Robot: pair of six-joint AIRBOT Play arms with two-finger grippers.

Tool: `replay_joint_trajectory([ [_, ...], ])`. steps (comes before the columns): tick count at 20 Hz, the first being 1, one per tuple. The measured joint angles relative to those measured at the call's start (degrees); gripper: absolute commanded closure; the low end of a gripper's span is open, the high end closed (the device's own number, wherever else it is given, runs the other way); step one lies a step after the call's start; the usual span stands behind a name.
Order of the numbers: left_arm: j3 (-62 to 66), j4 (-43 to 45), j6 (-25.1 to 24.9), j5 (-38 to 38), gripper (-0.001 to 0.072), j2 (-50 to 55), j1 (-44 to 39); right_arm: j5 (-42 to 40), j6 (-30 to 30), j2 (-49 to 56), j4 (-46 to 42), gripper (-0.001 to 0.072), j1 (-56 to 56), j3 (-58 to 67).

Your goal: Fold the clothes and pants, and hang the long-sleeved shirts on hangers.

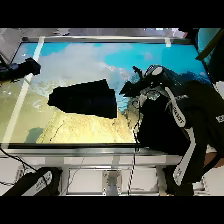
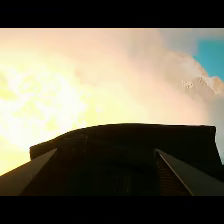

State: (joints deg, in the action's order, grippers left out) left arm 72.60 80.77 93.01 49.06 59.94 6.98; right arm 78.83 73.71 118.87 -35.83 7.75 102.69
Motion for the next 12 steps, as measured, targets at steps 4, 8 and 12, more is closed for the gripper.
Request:
replay_joint_trajectory([
  [4,-0.07,1.92,-1.03,0.96,0.0021,4.28,0.02,-6.03,-1.97,1.99,3.15,0.0266,2.1,0.15],
  [8,-0.09,4.11,-1.46,0.39,0.0021,14.05,0.2,-12.81,-2.43,2.67,3.52,0.0267,3.02,0.5],
  [12,-0.09,4.66,-1.46,-3.76,0.0022,23.87,0.26,-16.52,-2.56,2.91,2.4,0.0268,3.3,0.55],
])
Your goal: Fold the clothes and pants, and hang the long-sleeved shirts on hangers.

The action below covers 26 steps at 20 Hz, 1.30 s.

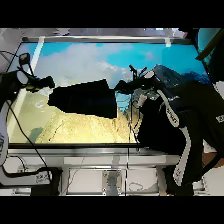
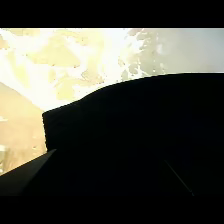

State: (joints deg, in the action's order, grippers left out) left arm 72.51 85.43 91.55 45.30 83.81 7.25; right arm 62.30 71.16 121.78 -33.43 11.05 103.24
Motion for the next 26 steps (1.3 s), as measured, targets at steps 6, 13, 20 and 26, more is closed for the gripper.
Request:
replay_joint_trajectory([
  [6,0.24,-0.44,-0.04,-8.15,0.004,8.31,0.0,-1.55,-0.24,0.11,-1.22,0.0268,0.07,0.0],
  [13,1.99,-14.67,-7.74,-8.26,0.0645,10.67,0.0,-1.27,-0.35,0.11,-1.79,0.0268,0.07,0.0],
  [20,2.67,-18.75,-12.11,-1.2,0.0666,9.27,1.25,-0.39,-0.35,0.11,-1.92,0.0266,0.07,0.0],
  [26,2.69,-19.69,-12.72,0.52,0.0038,8.63,5.2,0.0,-0.35,0.11,-3.65,0.0265,0.11,0.02],
])
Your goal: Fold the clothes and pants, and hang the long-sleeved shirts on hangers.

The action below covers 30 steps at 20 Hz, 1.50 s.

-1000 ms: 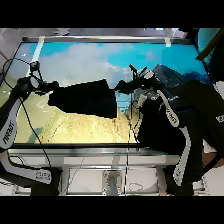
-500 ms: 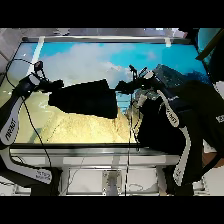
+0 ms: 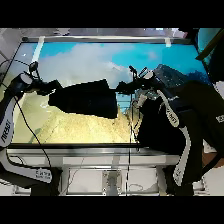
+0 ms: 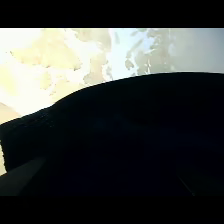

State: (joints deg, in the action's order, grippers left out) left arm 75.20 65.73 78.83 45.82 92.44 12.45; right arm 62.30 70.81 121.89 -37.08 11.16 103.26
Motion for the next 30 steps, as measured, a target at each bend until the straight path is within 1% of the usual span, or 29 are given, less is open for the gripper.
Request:
replay_joint_trajectory([
  [1,0.0,-0.72,-0.24,0.24,0.0071,0.17,0.9,-0.22,0.02,0.0,-0.13,0.0265,0.0,0.0],
  [3,0.0,-3.56,-2.14,0.87,0.0087,0.98,2.6,-0.55,0.02,0.0,-0.31,0.0265,0.0,0.0],
  [5,0.0,-8.33,-5.49,1.6,0.0089,2.16,3.5,-0.87,0.02,0.0,-0.33,0.0266,0.04,0.0],
  [6,0.0,-11.23,-7.43,2.08,0.0152,2.69,3.69,-0.94,0.02,0.0,-0.35,0.0266,0.07,0.0],
  [7,0.0,-14.56,-9.68,2.56,0.0272,3.19,3.78,-1.05,0.02,0.0,-0.35,0.0266,0.15,0.0],
  [8,0.0,-17.14,-11.63,3.17,0.044,3.5,3.76,-1.11,0.02,0.0,-0.37,0.0266,0.2,0.0],
  [9,0.0,-19.32,-13.2,3.72,0.0586,3.76,3.72,-1.11,0.02,0.0,-0.37,0.0266,0.26,0.0],
  [10,0.0,-20.85,-14.36,4.17,0.0645,3.93,3.69,-1.18,0.02,0.0,-0.39,0.0266,0.33,0.0],
  [11,0.02,-22.1,-15.19,5.09,0.0673,4.04,3.65,-1.29,0.02,0.0,-0.42,0.0266,0.37,0.0],
  [14,0.02,-24.09,-17.11,6.91,0.0678,4.28,3.72,-1.68,0.02,0.0,-0.44,0.0266,0.61,0.0],
  [21,0.02,-25.53,-18.25,8.26,0.0677,4.35,3.76,-1.97,0.31,0.0,-3.1,0.0267,0.72,0.0],
  [22,0.02,-25.55,-18.36,8.26,0.0626,4.37,3.76,-1.92,0.35,0.0,-3.41,0.0267,0.72,0.0],
  [23,0.02,-25.55,-18.47,8.26,0.0362,4.37,3.76,-1.88,0.35,0.0,-3.54,0.0267,0.7,0.0],
  [24,0.02,-25.53,-18.91,8.26,0.0203,4.37,3.76,-1.81,0.37,0.0,-3.63,0.0267,0.72,0.0],
  [30,0.02,-25.14,-20.63,6.05,0.0204,4.42,4.13,-1.42,0.42,0.0,-3.67,0.0267,0.76,0.0],
])
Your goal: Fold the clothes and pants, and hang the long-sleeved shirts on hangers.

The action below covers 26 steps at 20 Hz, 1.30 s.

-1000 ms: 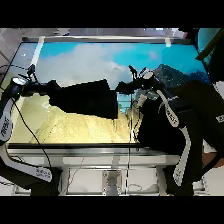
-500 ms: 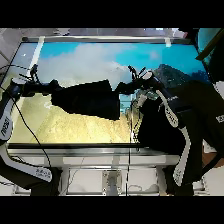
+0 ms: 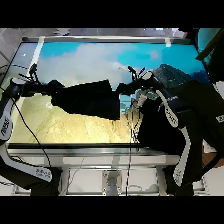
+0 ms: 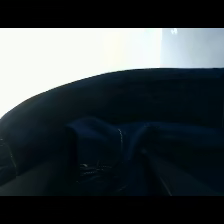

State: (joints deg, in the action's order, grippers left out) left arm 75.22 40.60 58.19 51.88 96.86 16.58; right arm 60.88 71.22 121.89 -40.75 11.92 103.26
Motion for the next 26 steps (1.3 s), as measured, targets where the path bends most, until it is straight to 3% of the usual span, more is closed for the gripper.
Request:
replay_joint_trajectory([
  [9,0.0,5.42,-3.15,-0.81,0.0228,0.76,-1.16,-0.37,0.04,0.0,0.0,0.0267,0.94,0.0],
  [10,0.0,5.4,-3.87,-0.74,0.0264,1.07,-1.77,-0.37,0.04,0.0,0.0,0.0267,1.2,0.0],
  [12,0.09,4.68,-5.55,-0.52,0.0584,1.4,-2.89,-0.35,0.04,0.0,-0.09,0.0268,1.51,0.0],
  [13,0.24,4.33,-6.14,-0.46,0.0636,1.49,-3.28,-0.35,0.04,0.0,-0.11,0.0284,1.57,0.0],
  [15,0.83,3.89,-7.02,-0.13,0.0677,1.6,-3.8,-0.02,0.02,0.0,-0.13,0.0586,1.68,0.0],
  [16,1.2,3.8,-7.21,-0.11,0.0678,1.6,-3.93,0.44,0.0,0.0,-0.17,0.0665,1.75,0.0],
  [18,1.99,3.32,-7.52,0.02,0.0678,1.64,-4.11,1.18,-0.07,0.0,-0.15,0.0706,1.79,0.02],
  [23,3.96,2.64,-7.89,2.45,0.0678,-1.09,-4.02,3.43,-0.26,-0.66,-0.28,0.0707,1.07,3.48],
  [26,4.35,2.6,-7.91,4.09,0.0678,-6.97,-2.71,8.72,-0.26,-2.73,-0.79,0.0707,0.39,9.9],
])
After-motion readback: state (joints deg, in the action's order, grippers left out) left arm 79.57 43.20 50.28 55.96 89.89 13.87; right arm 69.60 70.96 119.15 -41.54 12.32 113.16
